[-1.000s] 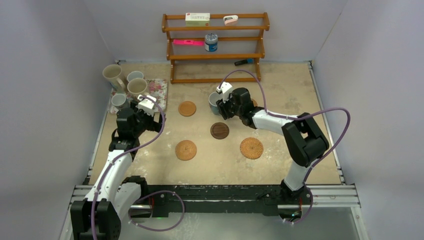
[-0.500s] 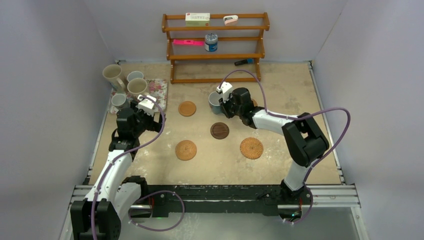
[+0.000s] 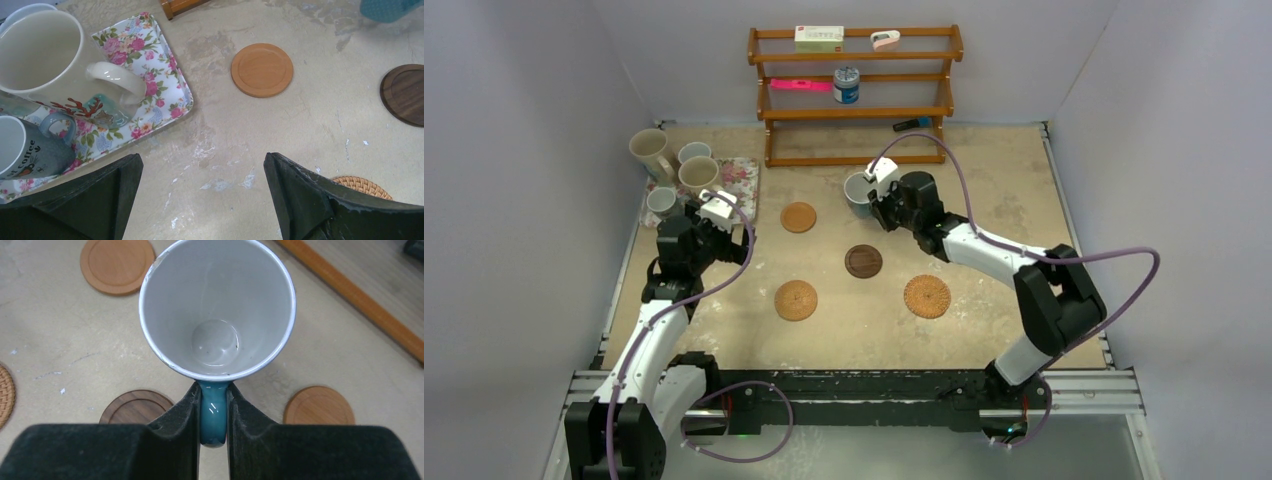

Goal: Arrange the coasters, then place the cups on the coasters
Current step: Pick up the cup at the center of the board, then place the cup on the coaster.

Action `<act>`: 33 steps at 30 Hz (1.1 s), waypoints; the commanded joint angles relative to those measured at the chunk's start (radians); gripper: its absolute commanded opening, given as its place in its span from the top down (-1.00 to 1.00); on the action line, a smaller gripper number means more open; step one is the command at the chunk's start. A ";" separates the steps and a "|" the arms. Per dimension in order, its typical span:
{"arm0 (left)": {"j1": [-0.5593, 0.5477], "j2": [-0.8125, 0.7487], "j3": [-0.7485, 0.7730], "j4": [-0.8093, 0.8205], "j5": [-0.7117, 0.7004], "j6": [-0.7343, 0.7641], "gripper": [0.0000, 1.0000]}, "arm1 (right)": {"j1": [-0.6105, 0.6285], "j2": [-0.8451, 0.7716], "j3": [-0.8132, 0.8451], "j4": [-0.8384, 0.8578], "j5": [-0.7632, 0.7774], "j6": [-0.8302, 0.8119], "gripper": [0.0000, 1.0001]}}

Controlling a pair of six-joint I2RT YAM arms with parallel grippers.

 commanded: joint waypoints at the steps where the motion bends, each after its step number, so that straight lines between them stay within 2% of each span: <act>1: 0.005 -0.017 -0.009 0.034 0.020 0.018 -1.00 | 0.006 -0.096 -0.003 0.110 0.035 -0.033 1.00; 17: 0.005 -0.026 -0.013 0.031 0.034 0.024 -1.00 | -0.038 -0.172 -0.041 0.152 0.117 -0.068 1.00; 25: 0.005 -0.030 -0.015 0.031 0.042 0.024 -1.00 | -0.173 -0.160 -0.018 0.094 0.032 -0.039 1.00; 33: 0.005 -0.031 -0.014 0.030 0.046 0.024 -1.00 | -0.253 -0.167 -0.035 0.095 -0.004 -0.032 1.00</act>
